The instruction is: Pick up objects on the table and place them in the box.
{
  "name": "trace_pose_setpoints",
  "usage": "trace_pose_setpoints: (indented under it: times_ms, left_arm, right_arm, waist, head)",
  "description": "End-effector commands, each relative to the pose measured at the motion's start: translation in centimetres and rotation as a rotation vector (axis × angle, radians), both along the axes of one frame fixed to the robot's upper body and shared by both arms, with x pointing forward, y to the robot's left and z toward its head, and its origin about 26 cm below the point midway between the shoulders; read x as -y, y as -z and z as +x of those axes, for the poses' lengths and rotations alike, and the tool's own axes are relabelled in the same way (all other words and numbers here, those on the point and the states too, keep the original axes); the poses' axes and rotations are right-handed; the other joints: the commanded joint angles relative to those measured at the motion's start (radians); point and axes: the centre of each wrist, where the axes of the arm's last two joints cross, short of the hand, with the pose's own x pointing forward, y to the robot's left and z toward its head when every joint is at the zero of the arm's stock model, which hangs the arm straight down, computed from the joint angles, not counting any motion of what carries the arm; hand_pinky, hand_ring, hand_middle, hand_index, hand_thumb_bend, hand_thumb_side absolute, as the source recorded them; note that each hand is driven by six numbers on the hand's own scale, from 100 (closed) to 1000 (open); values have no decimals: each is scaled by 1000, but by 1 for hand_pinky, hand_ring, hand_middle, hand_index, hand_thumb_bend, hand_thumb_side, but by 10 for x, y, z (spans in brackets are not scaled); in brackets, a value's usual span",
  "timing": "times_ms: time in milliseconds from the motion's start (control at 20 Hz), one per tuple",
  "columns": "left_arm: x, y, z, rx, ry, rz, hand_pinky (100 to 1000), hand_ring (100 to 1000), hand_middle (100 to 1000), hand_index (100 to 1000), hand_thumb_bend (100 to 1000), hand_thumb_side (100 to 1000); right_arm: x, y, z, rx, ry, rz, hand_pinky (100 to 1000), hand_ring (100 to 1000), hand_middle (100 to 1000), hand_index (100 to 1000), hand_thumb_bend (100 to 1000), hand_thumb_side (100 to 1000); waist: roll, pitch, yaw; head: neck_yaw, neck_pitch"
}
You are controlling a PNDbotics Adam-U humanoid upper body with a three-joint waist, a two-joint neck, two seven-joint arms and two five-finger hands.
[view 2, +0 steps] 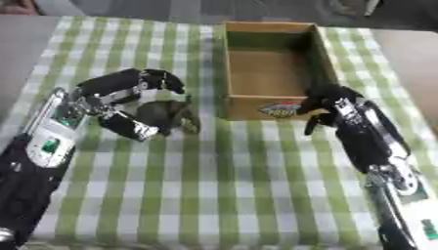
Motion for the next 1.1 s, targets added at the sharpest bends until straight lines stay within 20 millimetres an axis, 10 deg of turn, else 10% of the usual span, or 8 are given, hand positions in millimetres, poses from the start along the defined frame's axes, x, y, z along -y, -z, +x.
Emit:
trace_pose_setpoints:
  times_ms: [50,1100]
  left_arm:
    - [1,-3,2,15,0,21,820,840,850,877,252,126]
    - [-6,15,8,-31,-145,23,758,784,807,872,228,135]
  right_arm:
    - [4,-4,1,15,5,-19,384,616,557,705,100,739]
    - [6,-2,0,7,13,-23,384,616,557,705,100,744]
  waist:
    - [2,-15,-1]
    - [11,-20,9]
  head:
    - [3,6]
    - [-11,6]
